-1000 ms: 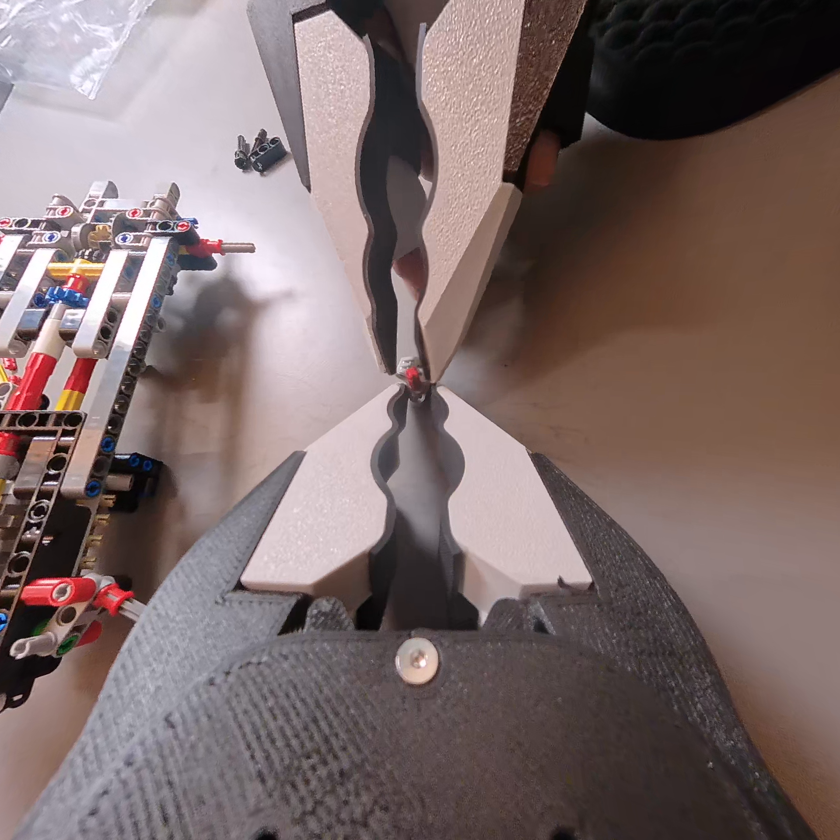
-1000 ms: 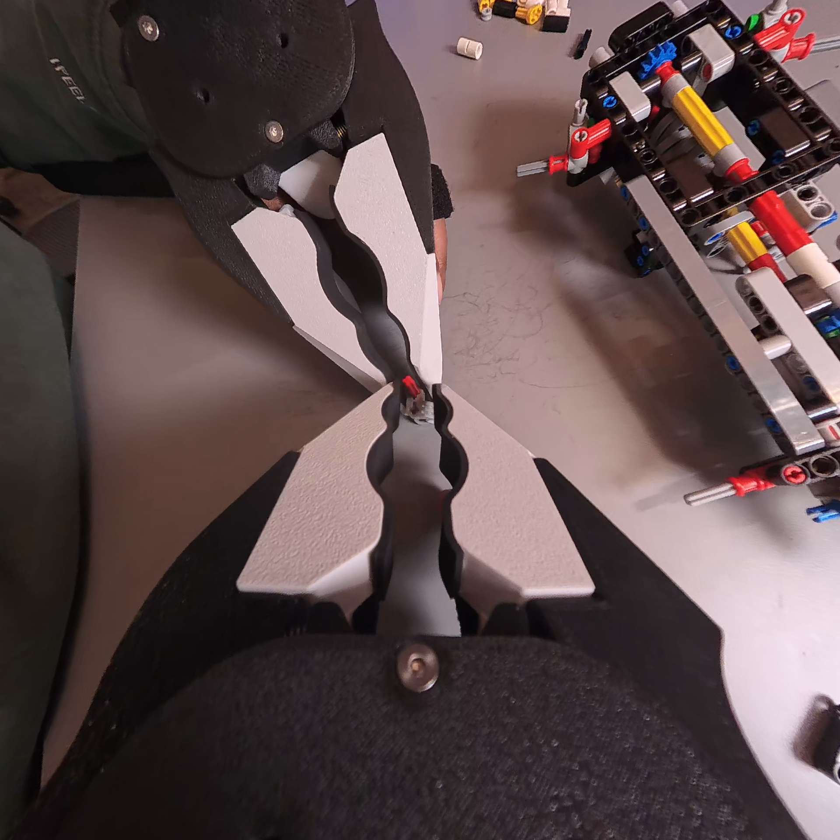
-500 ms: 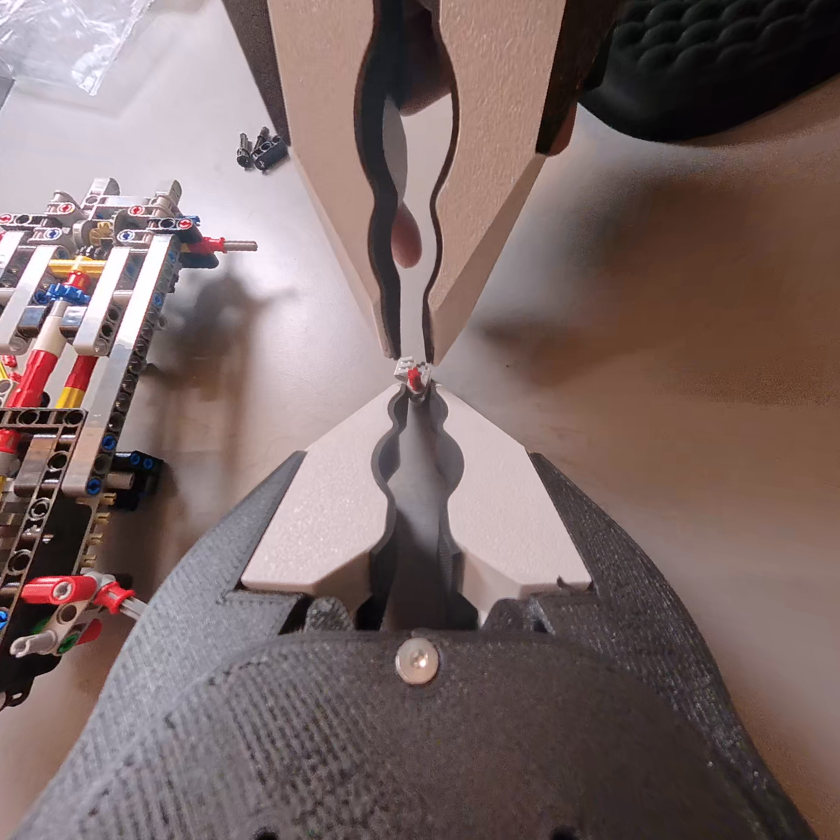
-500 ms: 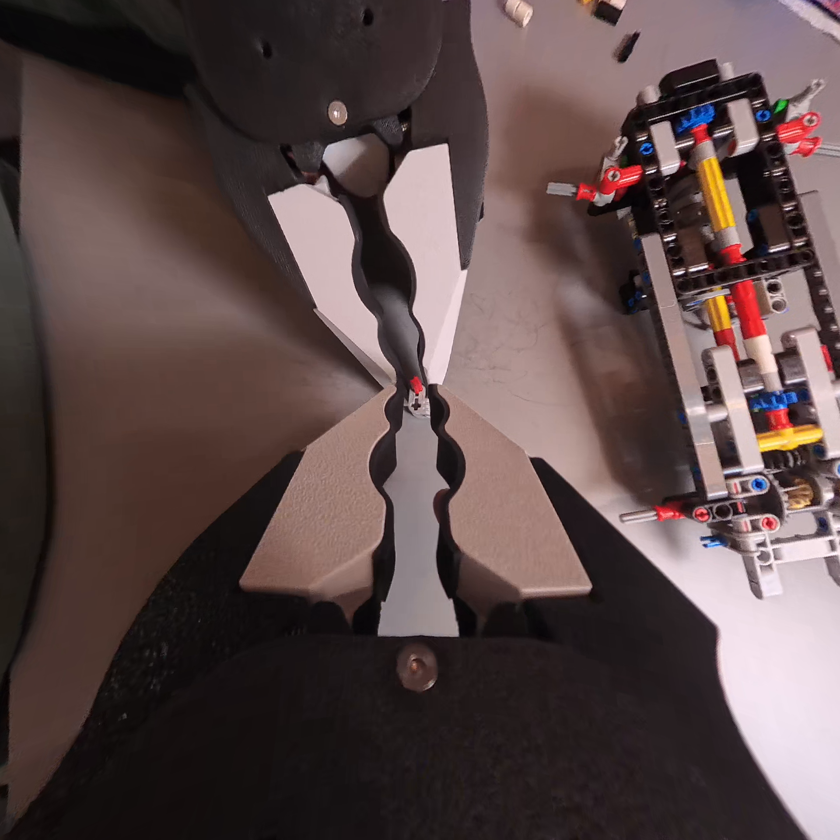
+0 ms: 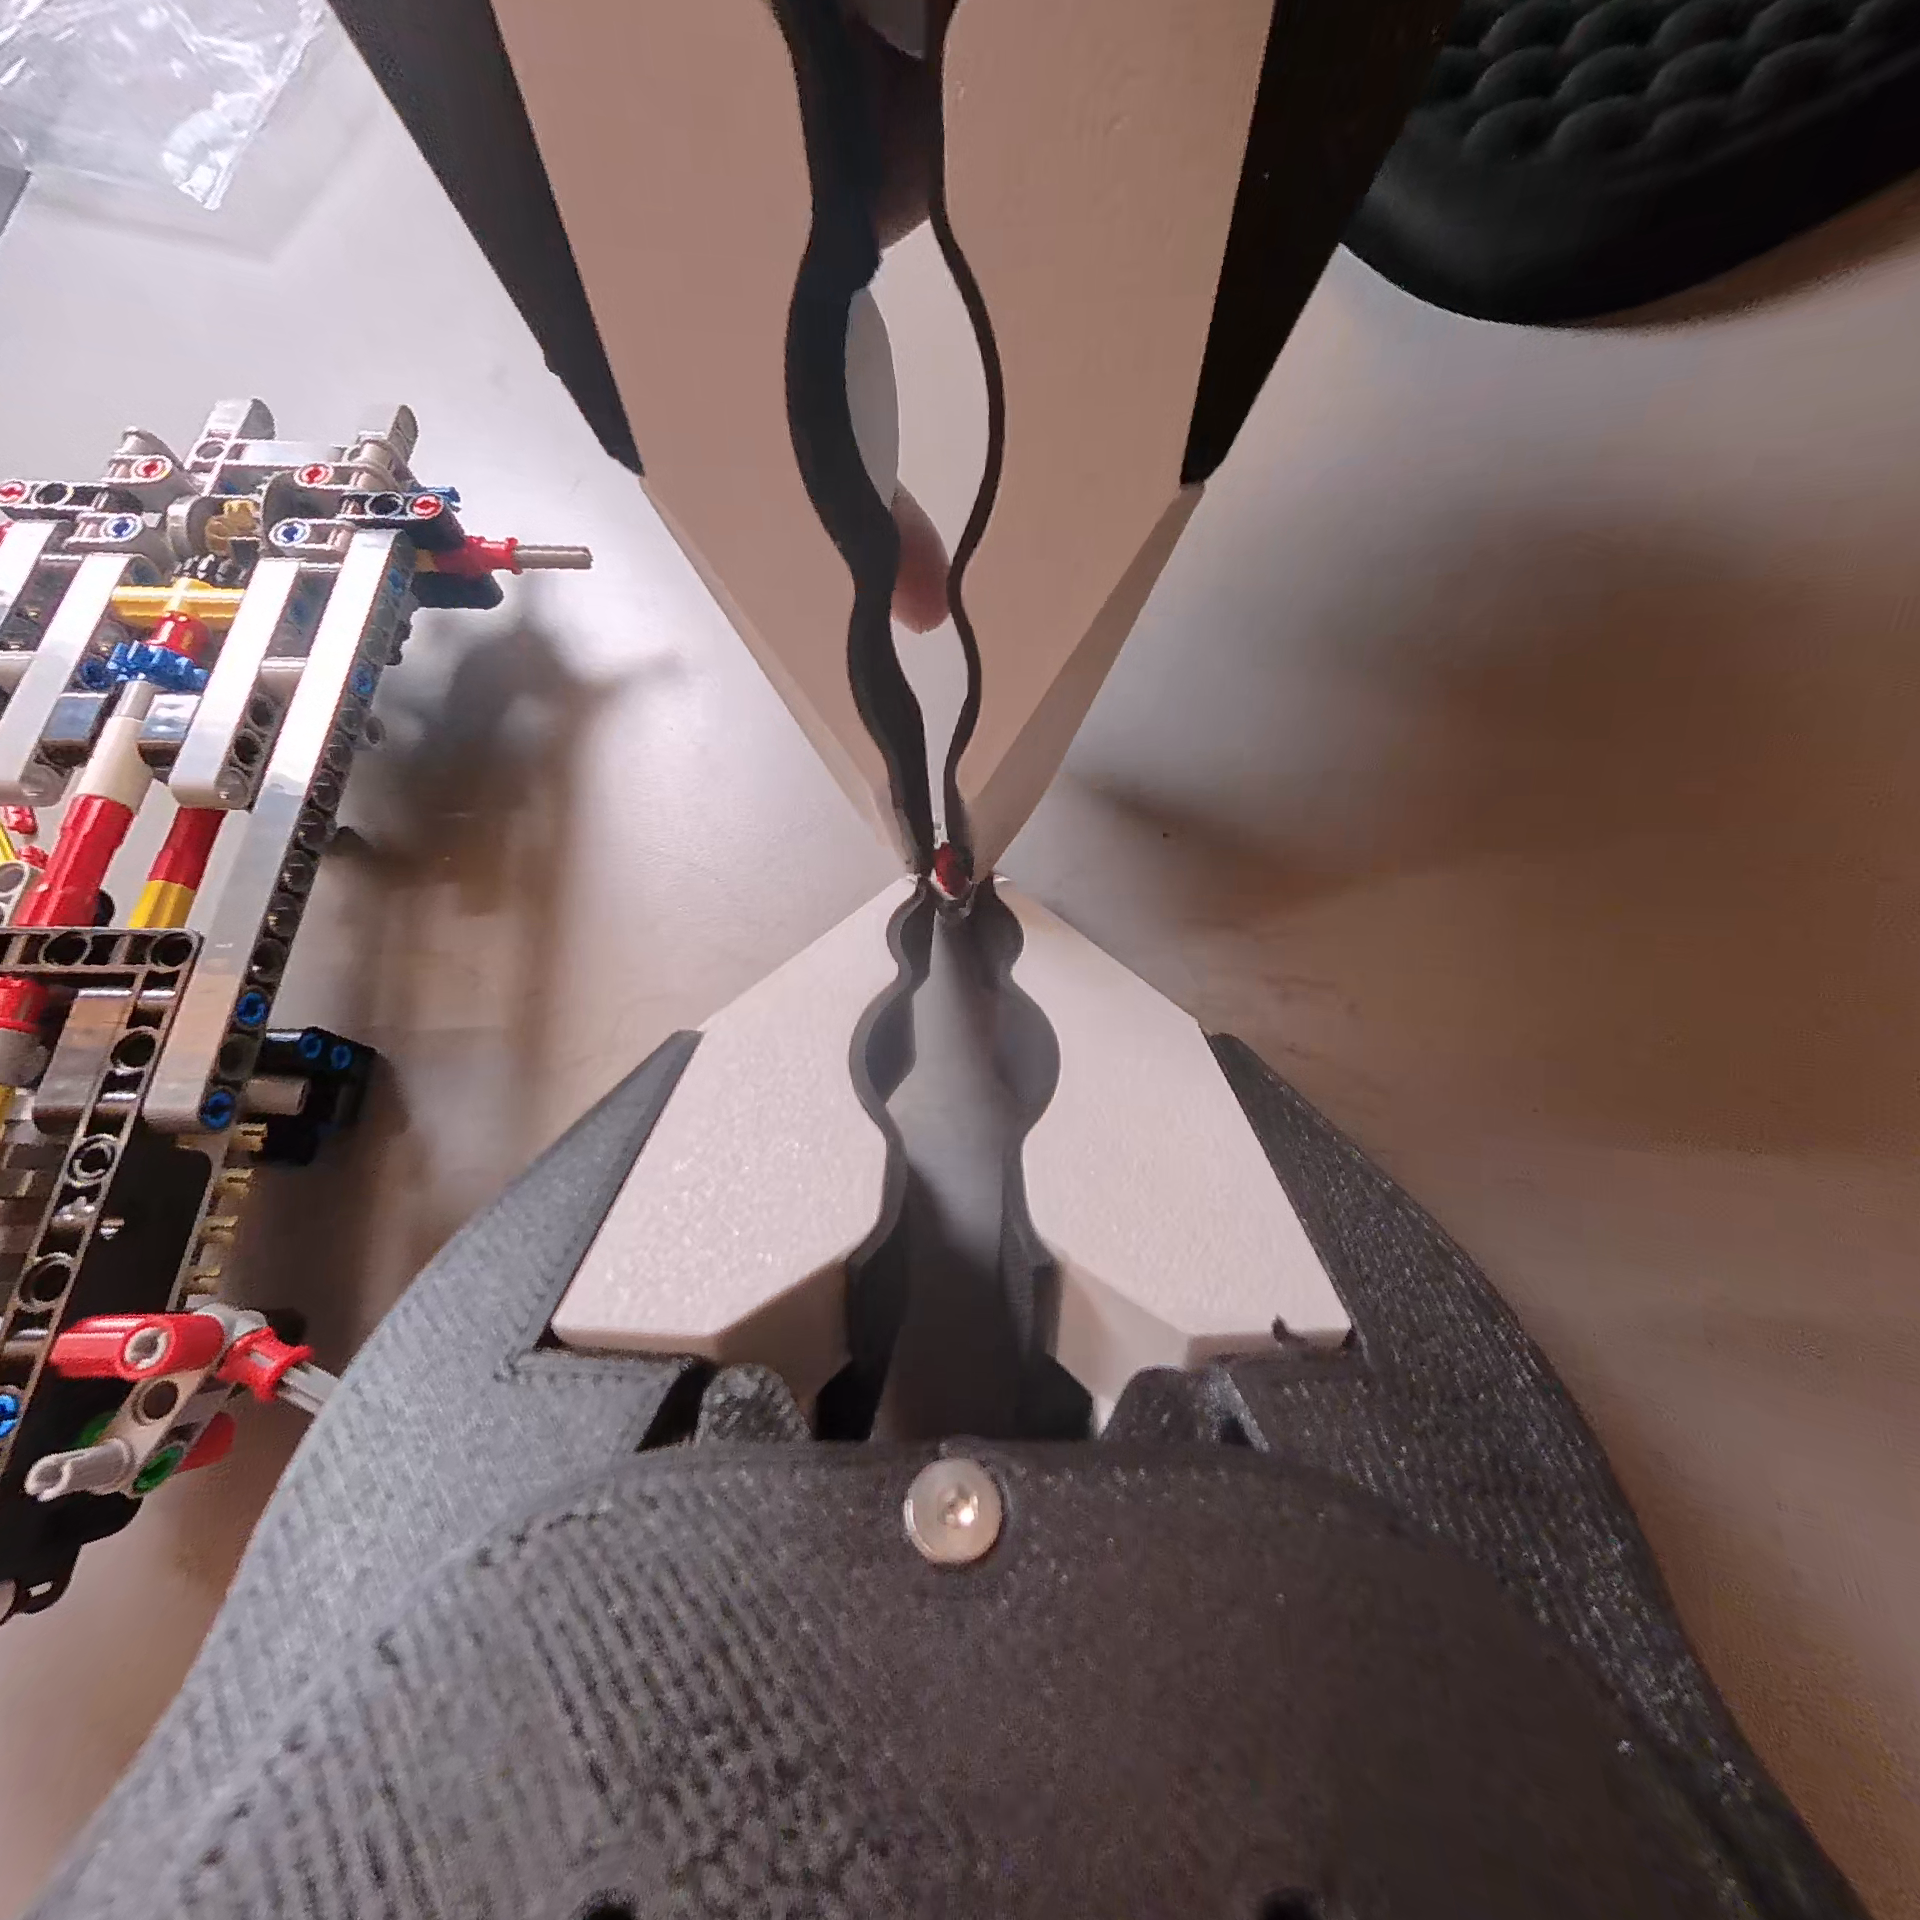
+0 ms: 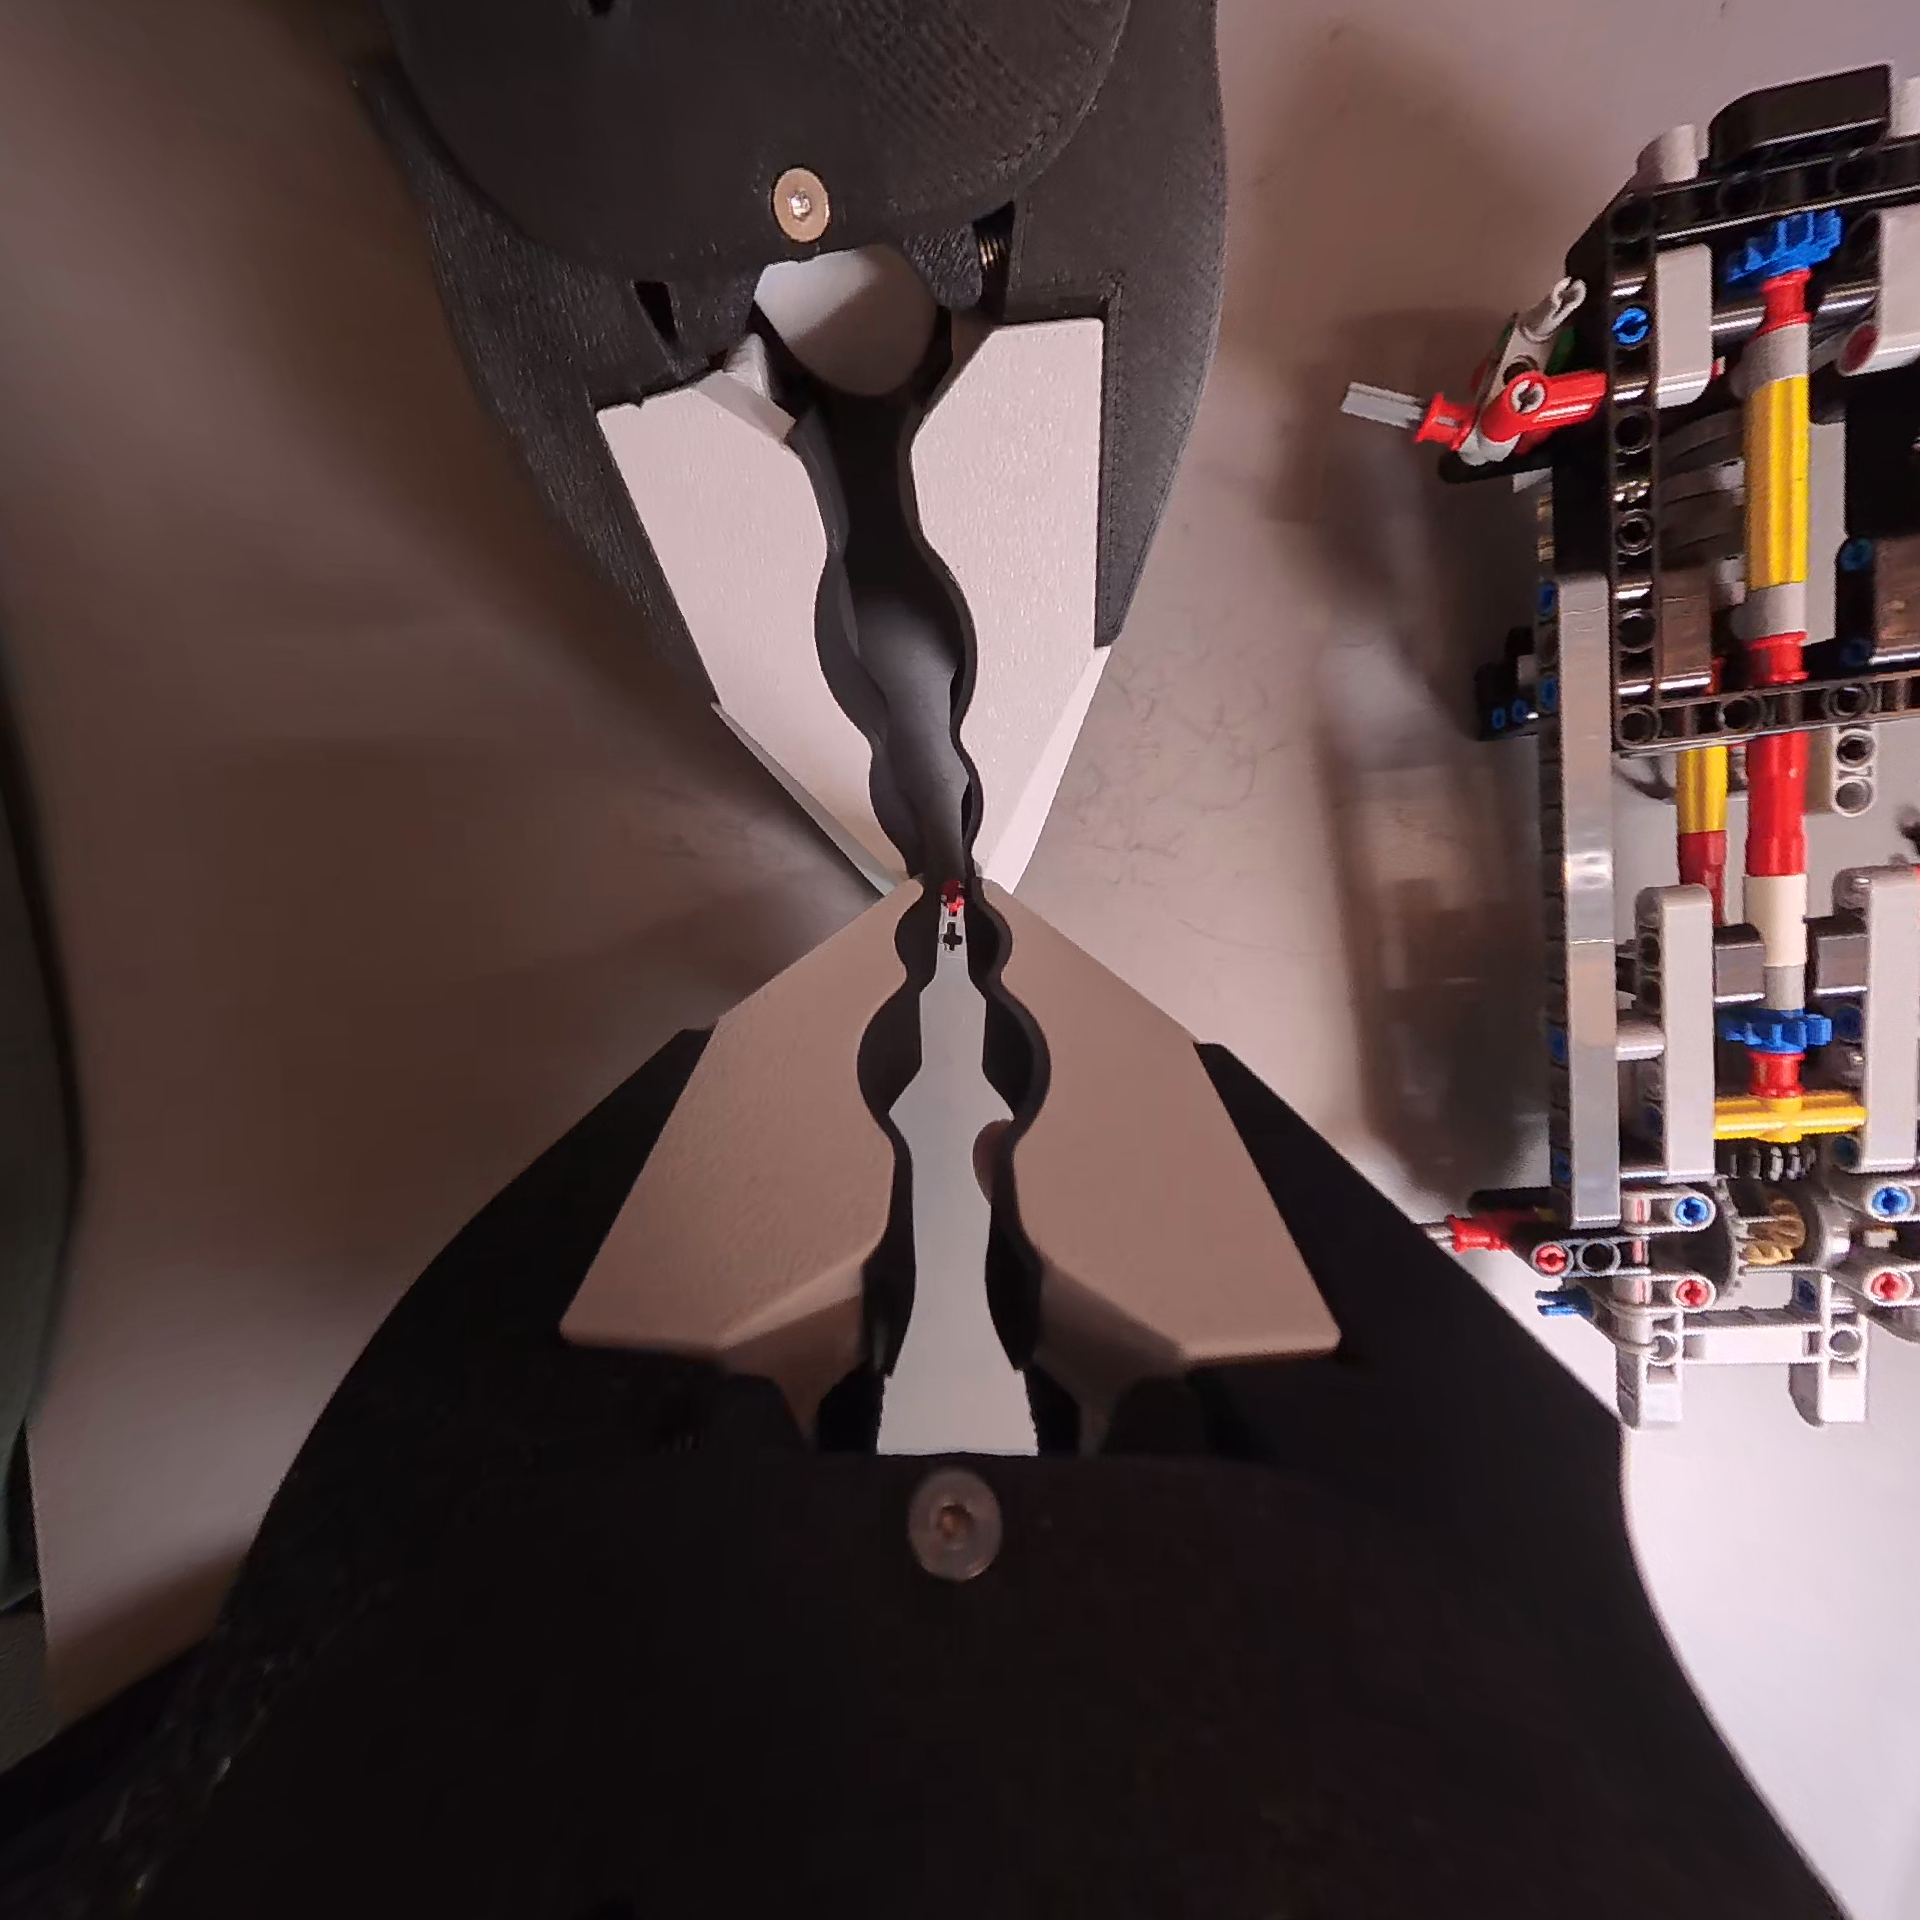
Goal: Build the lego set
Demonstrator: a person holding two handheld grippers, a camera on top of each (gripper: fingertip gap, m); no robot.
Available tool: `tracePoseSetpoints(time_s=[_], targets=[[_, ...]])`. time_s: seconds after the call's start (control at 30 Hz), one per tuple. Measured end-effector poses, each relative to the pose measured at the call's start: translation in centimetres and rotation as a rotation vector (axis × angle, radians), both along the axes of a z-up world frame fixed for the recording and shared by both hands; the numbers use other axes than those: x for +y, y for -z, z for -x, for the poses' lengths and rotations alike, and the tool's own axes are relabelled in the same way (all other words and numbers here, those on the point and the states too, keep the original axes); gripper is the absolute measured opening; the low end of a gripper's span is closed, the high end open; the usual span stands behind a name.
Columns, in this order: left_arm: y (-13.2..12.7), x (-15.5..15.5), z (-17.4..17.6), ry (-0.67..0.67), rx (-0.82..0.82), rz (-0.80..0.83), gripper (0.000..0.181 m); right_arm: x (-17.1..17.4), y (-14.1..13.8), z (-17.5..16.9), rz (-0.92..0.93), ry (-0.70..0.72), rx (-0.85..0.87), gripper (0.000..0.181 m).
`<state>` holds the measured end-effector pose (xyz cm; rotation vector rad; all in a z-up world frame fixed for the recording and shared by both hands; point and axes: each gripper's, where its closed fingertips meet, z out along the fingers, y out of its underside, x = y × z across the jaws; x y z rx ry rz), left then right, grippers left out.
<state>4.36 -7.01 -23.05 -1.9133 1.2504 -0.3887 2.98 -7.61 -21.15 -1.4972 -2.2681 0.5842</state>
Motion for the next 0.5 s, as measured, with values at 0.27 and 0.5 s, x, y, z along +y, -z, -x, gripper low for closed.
tracePoseSetpoints(time_s=[0.27,0.5], targets=[[0.04,0.04,0.00,-0.003,0.000,0.002,0.007,0.20,0.22,-0.01,0.021,0.027,-0.063,0.001],[0.06,0.02,-0.14,-0.005,0.003,-0.002,0.007,0.16,0.36,-0.27,0.037,0.046,-0.066,0.001]])
